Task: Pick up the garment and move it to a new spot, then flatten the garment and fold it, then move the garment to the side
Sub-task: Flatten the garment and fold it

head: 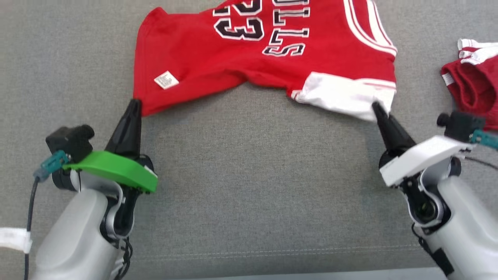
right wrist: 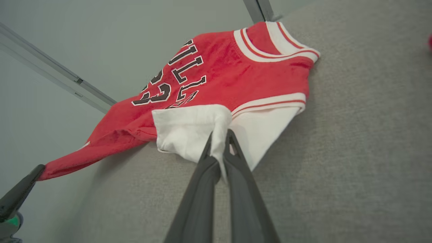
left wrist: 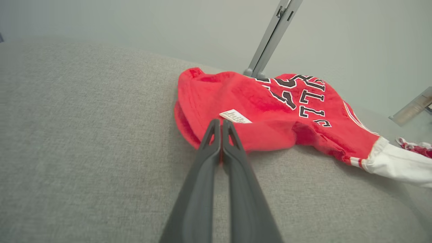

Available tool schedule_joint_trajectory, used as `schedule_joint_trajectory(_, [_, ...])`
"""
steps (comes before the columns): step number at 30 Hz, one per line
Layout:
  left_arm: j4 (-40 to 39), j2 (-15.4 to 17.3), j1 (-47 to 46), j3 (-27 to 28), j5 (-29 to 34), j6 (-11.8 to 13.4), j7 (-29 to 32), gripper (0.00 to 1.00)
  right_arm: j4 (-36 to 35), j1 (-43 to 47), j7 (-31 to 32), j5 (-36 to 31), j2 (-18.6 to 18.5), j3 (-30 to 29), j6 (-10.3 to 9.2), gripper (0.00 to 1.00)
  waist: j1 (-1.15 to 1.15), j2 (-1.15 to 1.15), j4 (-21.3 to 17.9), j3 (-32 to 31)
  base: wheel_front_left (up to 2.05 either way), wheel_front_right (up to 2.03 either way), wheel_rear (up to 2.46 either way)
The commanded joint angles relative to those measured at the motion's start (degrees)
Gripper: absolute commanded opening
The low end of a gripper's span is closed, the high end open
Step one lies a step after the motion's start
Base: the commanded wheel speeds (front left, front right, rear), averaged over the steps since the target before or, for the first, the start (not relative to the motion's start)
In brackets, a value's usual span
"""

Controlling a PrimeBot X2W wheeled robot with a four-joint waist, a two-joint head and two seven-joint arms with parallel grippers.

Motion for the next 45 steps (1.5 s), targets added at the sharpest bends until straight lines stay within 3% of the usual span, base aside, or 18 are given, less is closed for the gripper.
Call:
schedule_joint_trajectory(1, [-3.05,1.09,3.24,-0.29,0.39,1.39,0.4,0.0,-1.69,3.87,0.67,-0.38,0.87,-0.95,0.01,0.0,0.0,0.0,-0.49,-3.35,0.0,0.0,0.0])
schedule_joint_trajectory(14, [-28.14,9.22,25.53,0.93,-0.91,15.1,6.42,0.0,-13.81,26.48,10.31,-8.48,8.62,-12.06,0.01,0.0,0.0,0.0,-1.21,-9.7,0.0,0.0,0.0])
schedule_joint_trajectory(22, [-36.21,11.94,35.01,1.39,-3.37,20.38,9.88,0.0,-22.4,37.85,20.48,-12.56,14.19,-17.72,0.01,0.0,0.0,0.0,-1.5,-12.29,0.0,0.0,0.0])
schedule_joint_trajectory(29, [-38.2,13.07,40.65,0.78,-5.54,22.48,12.4,0.0,-28.03,45.47,28.31,-13.99,16.79,-20.77,0.01,0.0,0.0,0.0,-2.19,-14.1,0.0,0.0,0.0])
schedule_joint_trajectory(34, [-38.46,14.09,42.11,0.89,-6.57,22.43,13.83,0.0,-30.59,47.3,31.77,-15.34,17.09,-22.61,0.01,0.0,0.0,0.0,-2.28,-14.28,0.0,0.0,0.0])
schedule_joint_trajectory(38, [-38.83,15.11,42.2,1.14,-7.01,22.65,14.77,0.0,-32.12,46.32,33.65,-16.53,17.33,-23.51,0.01,0.0,0.0,0.0,-2.44,-14.33,0.0,0.0,0.0])
schedule_joint_trajectory(45, [-38.01,15.59,37.82,1.55,-7.08,20.86,15.92,0.0,-33.5,40.69,32.72,-18.64,17.35,-23.14,0.01,0.0,0.0,0.0,-2.53,-13.48,0.0,0.0,0.0])
